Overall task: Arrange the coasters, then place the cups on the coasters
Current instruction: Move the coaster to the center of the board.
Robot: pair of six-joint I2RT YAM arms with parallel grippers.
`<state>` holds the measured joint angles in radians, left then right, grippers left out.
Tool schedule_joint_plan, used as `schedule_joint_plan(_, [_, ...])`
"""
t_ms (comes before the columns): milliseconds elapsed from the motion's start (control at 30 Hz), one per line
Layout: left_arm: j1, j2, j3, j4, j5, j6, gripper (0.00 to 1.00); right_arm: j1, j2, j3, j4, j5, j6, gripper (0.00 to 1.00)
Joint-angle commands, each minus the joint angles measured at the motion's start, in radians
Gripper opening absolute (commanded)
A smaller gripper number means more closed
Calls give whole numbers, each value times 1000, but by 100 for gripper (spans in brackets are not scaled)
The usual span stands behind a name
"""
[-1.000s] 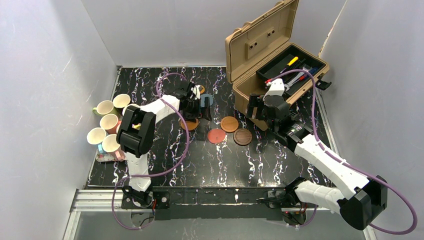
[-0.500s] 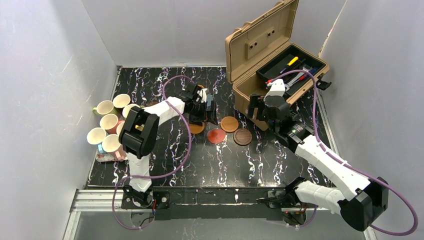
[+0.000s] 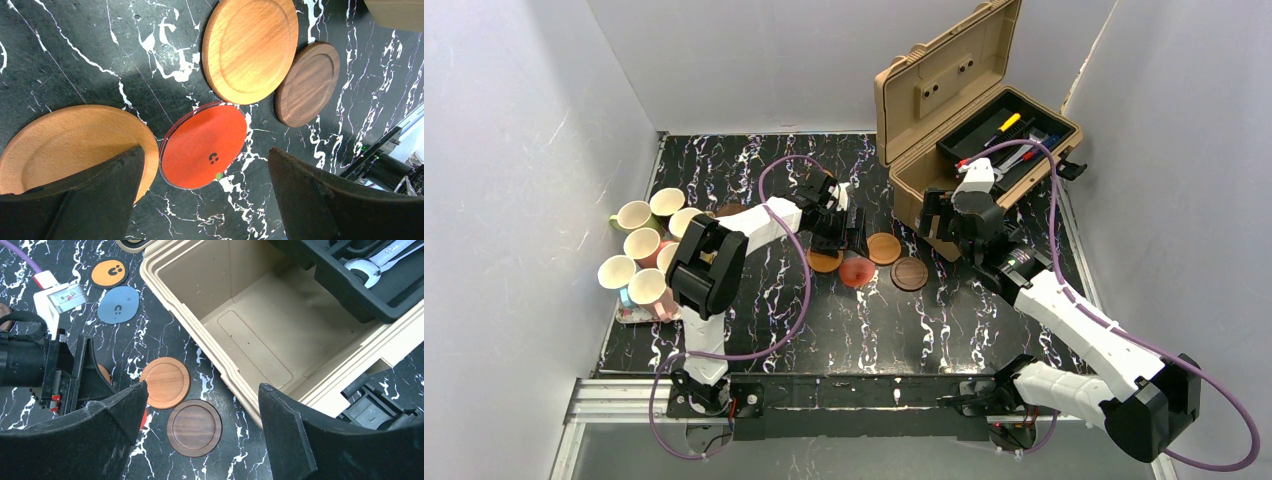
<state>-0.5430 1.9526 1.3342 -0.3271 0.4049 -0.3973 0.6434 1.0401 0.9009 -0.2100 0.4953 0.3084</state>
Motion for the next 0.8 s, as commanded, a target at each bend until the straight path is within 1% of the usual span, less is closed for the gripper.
schedule_joint_plan(0, [-23,66,-57,-120,9,-3,93,-4,-15,-3,21,22,4,89])
schedule_joint_plan(767, [-23,56,-25,-130,-5,0,92,-4,-8,-6,23,19,6,89])
